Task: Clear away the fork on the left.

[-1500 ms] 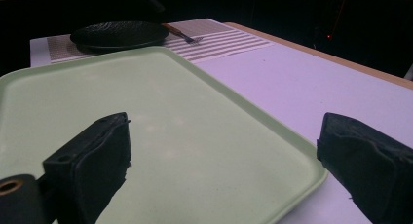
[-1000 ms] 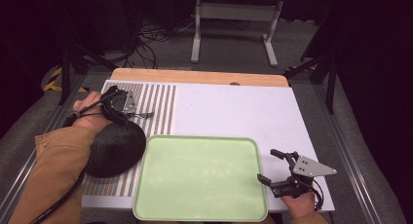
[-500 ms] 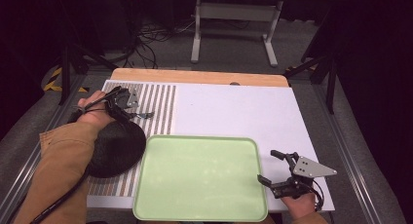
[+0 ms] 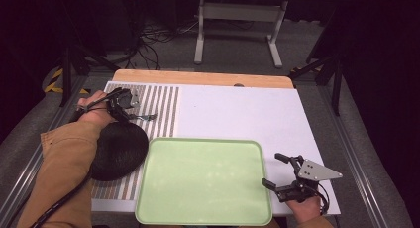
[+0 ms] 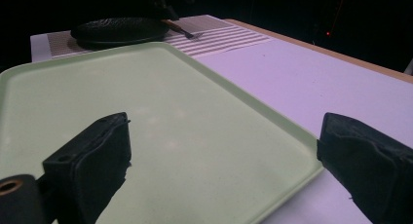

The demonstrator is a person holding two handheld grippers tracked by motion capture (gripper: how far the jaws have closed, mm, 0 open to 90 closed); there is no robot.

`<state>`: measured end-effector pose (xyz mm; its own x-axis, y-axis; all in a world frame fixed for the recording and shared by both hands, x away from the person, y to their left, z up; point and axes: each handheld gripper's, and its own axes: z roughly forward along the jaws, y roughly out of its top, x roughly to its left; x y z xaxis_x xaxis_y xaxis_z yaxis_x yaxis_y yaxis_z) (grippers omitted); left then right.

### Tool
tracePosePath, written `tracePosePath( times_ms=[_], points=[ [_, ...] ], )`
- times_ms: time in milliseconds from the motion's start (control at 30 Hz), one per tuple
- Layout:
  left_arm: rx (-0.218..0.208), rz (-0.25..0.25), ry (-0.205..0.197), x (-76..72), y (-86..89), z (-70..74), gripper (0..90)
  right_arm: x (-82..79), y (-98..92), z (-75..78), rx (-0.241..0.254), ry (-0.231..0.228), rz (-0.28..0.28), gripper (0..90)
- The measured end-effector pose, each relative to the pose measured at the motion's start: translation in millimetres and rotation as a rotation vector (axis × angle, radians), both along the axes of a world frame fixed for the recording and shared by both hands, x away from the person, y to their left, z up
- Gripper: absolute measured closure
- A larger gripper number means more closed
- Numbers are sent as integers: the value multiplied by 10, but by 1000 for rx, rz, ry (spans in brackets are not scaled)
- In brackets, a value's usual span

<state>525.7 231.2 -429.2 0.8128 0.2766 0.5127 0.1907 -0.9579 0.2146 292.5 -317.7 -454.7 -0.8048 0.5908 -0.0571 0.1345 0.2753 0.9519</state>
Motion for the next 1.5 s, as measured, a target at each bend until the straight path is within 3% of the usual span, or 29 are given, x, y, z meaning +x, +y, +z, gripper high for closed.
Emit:
tracePosePath(
  times_ms=[333,533,633,700,1167,1500],
  points=[
    [39,9,34,85,15,-54,318,6,-8,-18,-3,3,1,61],
    [53,16,71,126,33,-70,325,16,0,-34,0,8,7,61],
    [60,12,109,143,49,-111,329,17,-6,-37,-1,9,5,61],
    [77,6,107,135,50,-122,345,15,-9,-40,6,10,6,61],
    [65,25,133,181,59,-195,386,14,-26,-42,13,11,8,60],
    [98,31,138,185,71,-235,444,4,-26,-36,16,6,10,60]
  ],
)
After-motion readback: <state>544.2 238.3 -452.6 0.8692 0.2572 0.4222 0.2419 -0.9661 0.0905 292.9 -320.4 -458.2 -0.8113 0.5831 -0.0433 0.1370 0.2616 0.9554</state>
